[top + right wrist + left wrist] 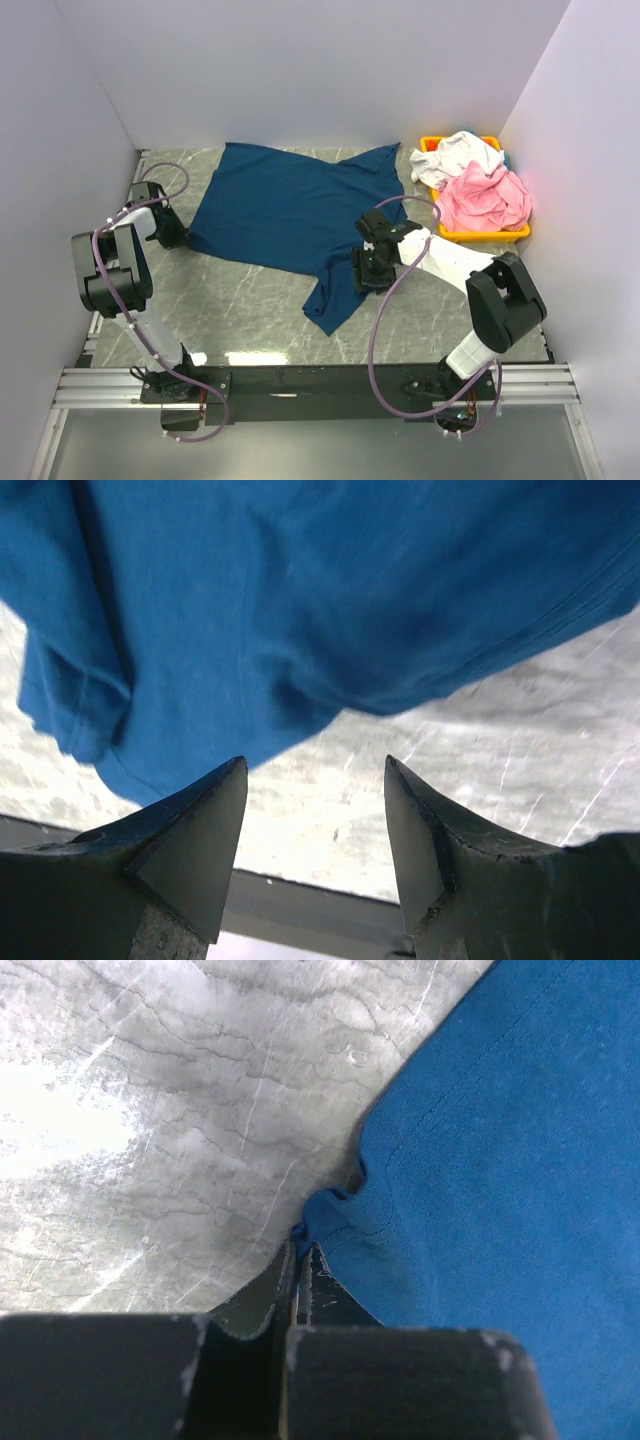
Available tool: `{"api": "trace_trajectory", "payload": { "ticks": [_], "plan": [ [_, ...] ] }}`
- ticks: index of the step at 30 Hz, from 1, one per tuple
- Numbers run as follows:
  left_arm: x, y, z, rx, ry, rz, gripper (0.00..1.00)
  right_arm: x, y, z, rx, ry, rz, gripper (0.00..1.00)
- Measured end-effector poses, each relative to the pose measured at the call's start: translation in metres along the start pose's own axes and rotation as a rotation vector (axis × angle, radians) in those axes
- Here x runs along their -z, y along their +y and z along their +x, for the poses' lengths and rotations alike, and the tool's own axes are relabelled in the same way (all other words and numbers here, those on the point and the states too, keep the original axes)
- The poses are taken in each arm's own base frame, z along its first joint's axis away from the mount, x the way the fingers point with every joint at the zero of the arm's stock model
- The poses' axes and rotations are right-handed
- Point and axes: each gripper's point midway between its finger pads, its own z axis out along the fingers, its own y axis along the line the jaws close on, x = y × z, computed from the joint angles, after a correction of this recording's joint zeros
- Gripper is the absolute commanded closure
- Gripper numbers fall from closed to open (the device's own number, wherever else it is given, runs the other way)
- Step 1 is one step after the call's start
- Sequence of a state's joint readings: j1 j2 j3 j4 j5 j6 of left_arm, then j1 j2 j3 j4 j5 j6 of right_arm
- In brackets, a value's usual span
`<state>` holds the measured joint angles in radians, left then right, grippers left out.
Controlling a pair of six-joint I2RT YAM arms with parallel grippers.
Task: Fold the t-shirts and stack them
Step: Flatten the tshirt out
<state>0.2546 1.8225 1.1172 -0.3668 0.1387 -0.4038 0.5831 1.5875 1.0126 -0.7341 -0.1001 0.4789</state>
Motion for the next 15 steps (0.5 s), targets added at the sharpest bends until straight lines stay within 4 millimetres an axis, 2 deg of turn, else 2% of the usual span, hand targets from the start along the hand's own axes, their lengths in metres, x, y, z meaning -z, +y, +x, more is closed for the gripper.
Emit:
{"api": "trace_trajectory", "payload": {
  "ticks": [11, 15],
  "plan": [
    [0.0, 0.0, 0.0, -0.007, 0.003, 0.007, 1.0, -0.016, -0.021, -0.023, -0.106, -0.032, 0.025, 0.34],
    [0.001, -0.002, 0.001, -0.004, 0.009, 0.018, 1.0, -0.02, -0.024, -0.032, -0.119, -0.051, 0.011, 0.44]
  ]
}}
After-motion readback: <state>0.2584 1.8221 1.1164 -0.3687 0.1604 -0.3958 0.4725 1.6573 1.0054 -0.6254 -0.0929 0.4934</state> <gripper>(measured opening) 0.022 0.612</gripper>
